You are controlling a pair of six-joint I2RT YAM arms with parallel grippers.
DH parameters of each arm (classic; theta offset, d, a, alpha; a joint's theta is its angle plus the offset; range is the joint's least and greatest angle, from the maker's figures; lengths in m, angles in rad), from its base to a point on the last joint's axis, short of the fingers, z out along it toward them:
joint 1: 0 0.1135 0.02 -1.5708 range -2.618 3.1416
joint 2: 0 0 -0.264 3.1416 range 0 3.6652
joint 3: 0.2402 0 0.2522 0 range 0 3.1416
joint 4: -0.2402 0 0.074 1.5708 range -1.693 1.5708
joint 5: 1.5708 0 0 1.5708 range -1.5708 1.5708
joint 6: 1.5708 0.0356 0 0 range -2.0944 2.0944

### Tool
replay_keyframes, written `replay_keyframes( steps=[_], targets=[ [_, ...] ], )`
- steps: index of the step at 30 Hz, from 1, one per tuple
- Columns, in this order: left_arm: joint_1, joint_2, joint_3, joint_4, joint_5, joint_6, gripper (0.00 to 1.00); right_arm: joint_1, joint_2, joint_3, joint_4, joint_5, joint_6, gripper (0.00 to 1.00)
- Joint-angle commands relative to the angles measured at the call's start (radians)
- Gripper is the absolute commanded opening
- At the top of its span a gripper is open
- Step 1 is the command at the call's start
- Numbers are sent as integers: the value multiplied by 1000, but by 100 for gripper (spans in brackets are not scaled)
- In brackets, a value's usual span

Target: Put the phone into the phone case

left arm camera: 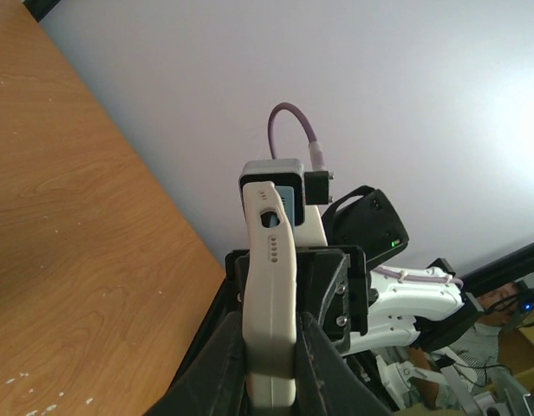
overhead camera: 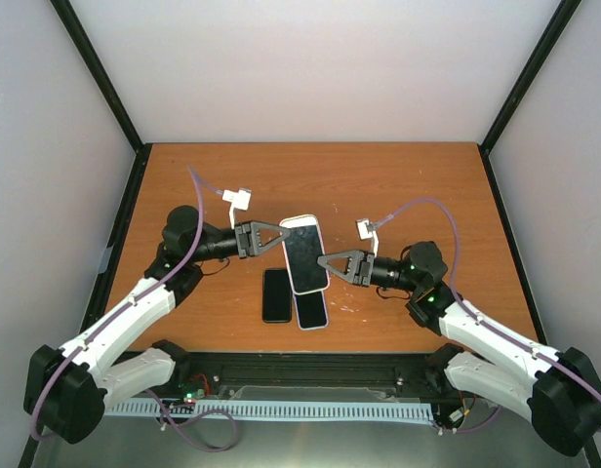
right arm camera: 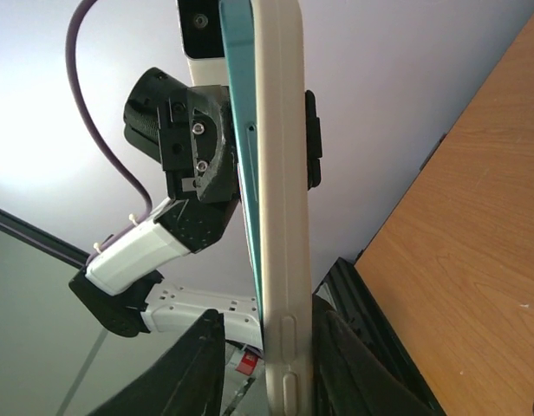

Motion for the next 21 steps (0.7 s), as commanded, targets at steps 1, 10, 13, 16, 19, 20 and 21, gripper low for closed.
replay_keyframes(
  steps=[1,10,13,16,19,20,21],
  targets=[
    [4,-3,91,-96,68,146,3,8,-46,74,-100,34,-63,31],
    [4,21,151,-239,187,271,2,7,-30,208,-276,86,-154,38],
    [4,25,153,-258,204,294,2,7,-10,232,-278,87,-166,37],
    [4,28,150,-276,205,309,2,6,8,261,-300,89,-183,37],
    [3,32,148,-287,209,318,2,5,22,287,-320,91,-195,37],
    [4,33,147,-291,206,324,2,5,23,290,-317,93,-196,37],
    [4,35,149,-300,204,329,2,4,26,292,-310,93,-194,36]
  ],
)
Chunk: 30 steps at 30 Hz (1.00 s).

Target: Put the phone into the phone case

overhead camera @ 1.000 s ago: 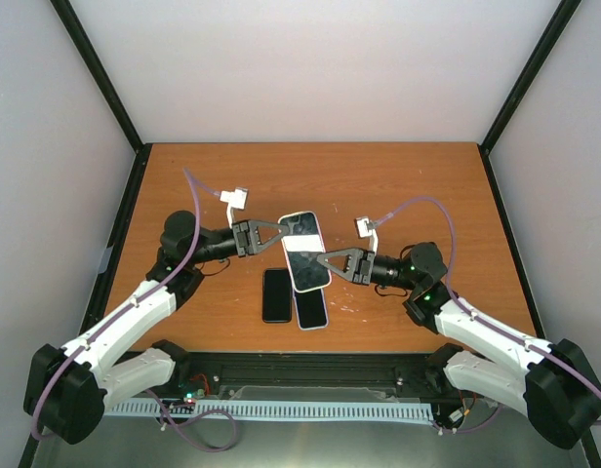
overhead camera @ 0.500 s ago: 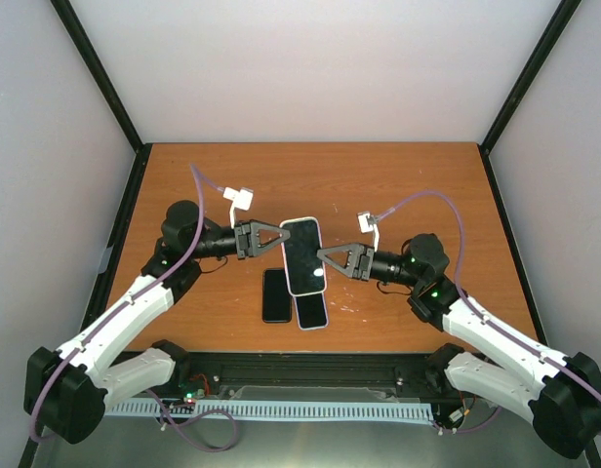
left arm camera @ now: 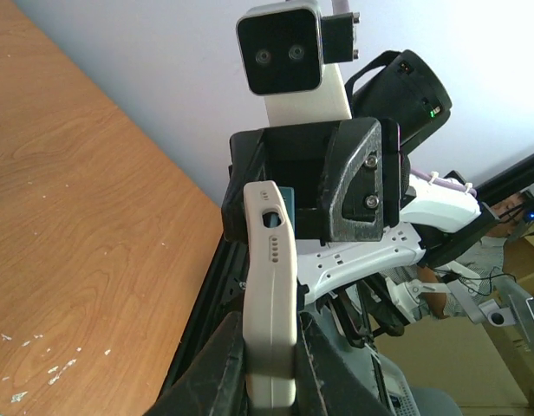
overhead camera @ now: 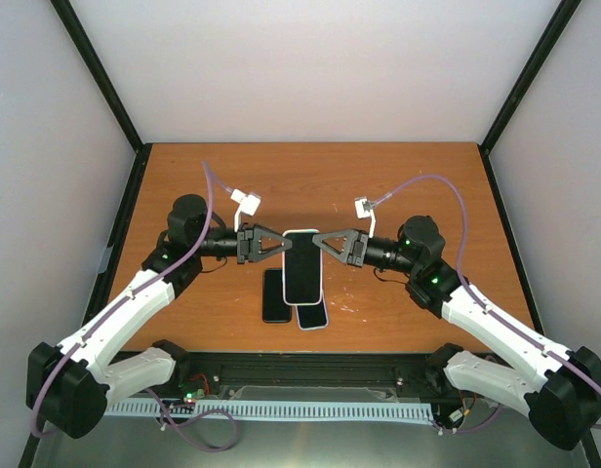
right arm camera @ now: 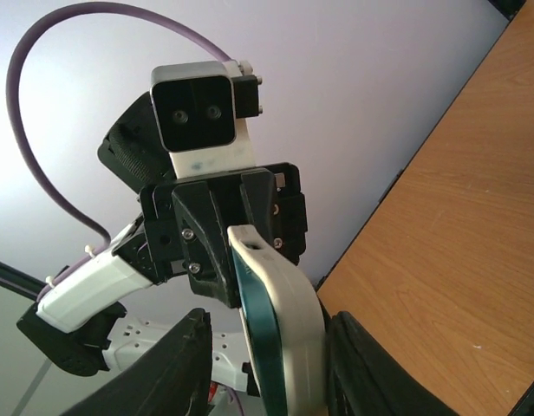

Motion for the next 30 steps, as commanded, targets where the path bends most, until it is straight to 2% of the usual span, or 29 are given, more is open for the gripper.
replay_keyframes(
  steps=[1,4,7,10,15,17,19,22,27,30],
  targets=[
    [4,6,39,-38,22,53,2,4,2,48,32,8,-29,33],
    [4,14,44,-62,7,67,1,4,3,50,24,12,-46,17],
    [4,34,81,-162,-53,115,0,4,-12,47,4,37,-73,5],
    [4,53,110,-246,-118,147,0,4,-34,45,-6,57,-99,3],
    [4,58,116,-253,-134,136,0,4,-50,63,-82,79,-140,3],
    [4,59,116,-242,-127,128,0,4,-55,55,-89,86,-135,10],
    [4,56,99,-191,-95,98,0,4,-63,22,-54,86,-98,27],
    [4,49,63,-62,-31,9,0,4,-65,-41,36,57,-31,39],
    [4,65,77,-24,-16,-19,1,4,-47,-89,83,-7,5,42],
    [4,81,94,-22,-15,-24,1,4,-53,-97,26,-7,-21,42]
  ],
)
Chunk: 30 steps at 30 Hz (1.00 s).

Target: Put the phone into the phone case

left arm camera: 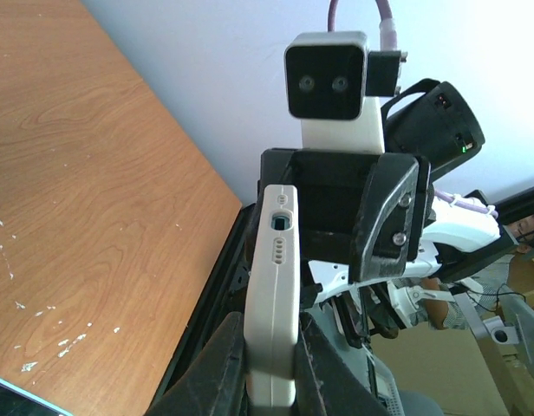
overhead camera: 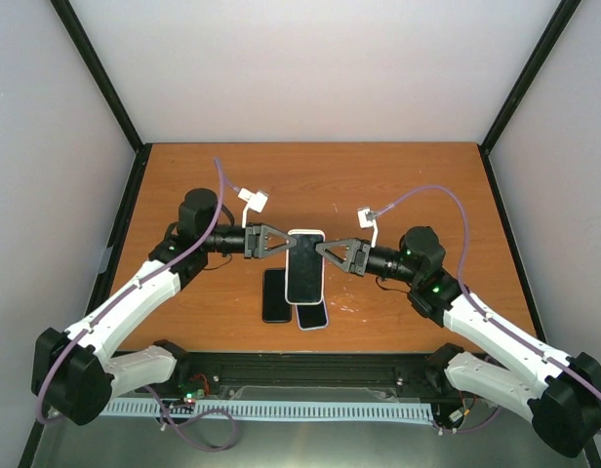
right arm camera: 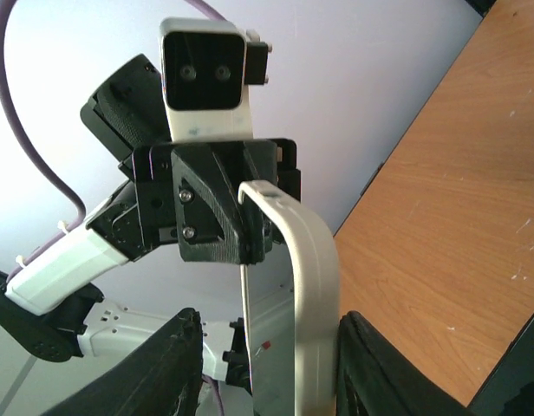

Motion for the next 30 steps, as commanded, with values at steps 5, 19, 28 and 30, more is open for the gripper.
replay_keyframes(
  steps=[5,19,28,30],
  targets=[
    [5,21,37,122,14,-65,1,5,-29,-39,2,-50,0,42],
    [5,12,35,87,-37,-129,53,5,-12,-31,169,30,151,3],
    [5,-60,-125,117,-23,-162,69,5,-56,16,125,250,148,3],
    [5,-70,-130,121,-14,-168,66,5,-47,21,132,261,162,3]
  ],
)
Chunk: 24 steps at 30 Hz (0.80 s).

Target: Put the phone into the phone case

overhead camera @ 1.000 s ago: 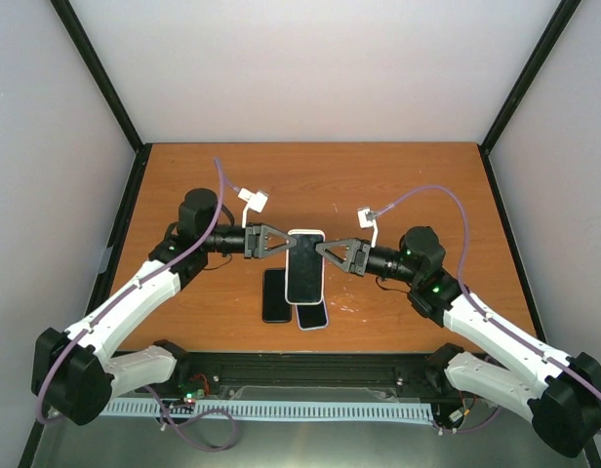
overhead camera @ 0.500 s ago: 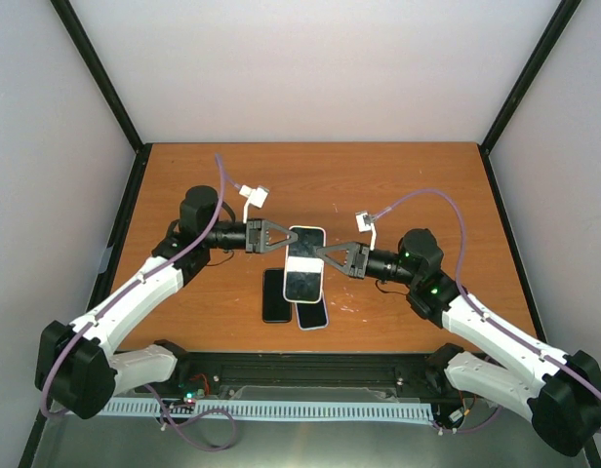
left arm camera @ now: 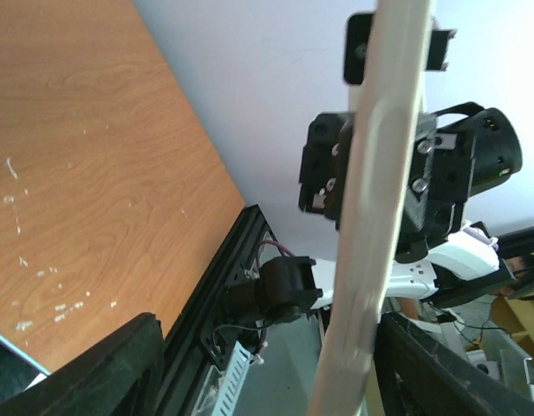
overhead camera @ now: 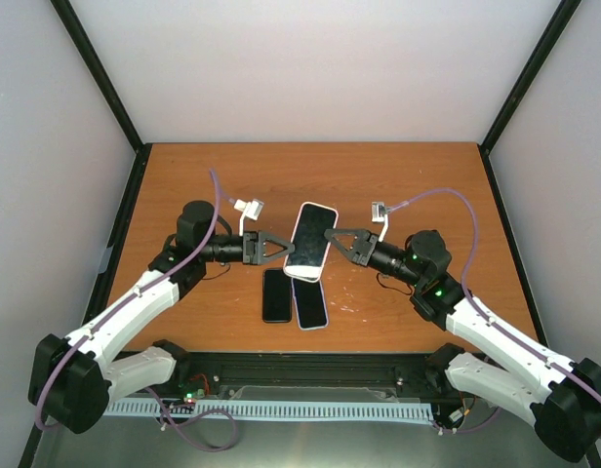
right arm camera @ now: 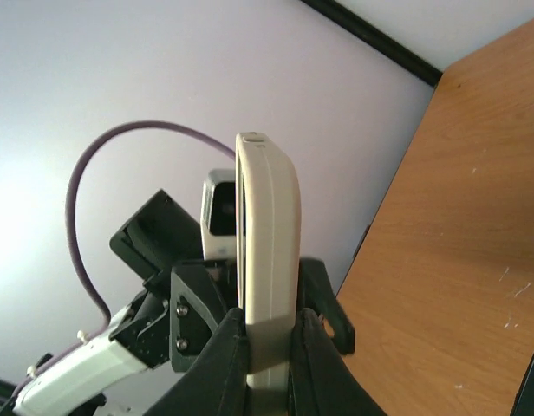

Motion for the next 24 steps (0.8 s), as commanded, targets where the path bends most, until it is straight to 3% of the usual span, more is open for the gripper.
replay_keyframes(
  steps=[1,6,11,16,24],
  targets=[
    [1,-34,-12,39,27,-29,62,5,-5,52,79,88,29,3],
    [1,-22,12,-15,21,0,36,4,28,61,96,86,46,3],
    [1,-17,47,-109,-35,57,16,4,29,61,72,100,32,3],
    [1,-7,100,-227,-117,122,8,4,34,59,49,103,16,3],
    [1,-14,108,-228,-122,102,9,5,52,84,-9,98,-22,3]
  ],
)
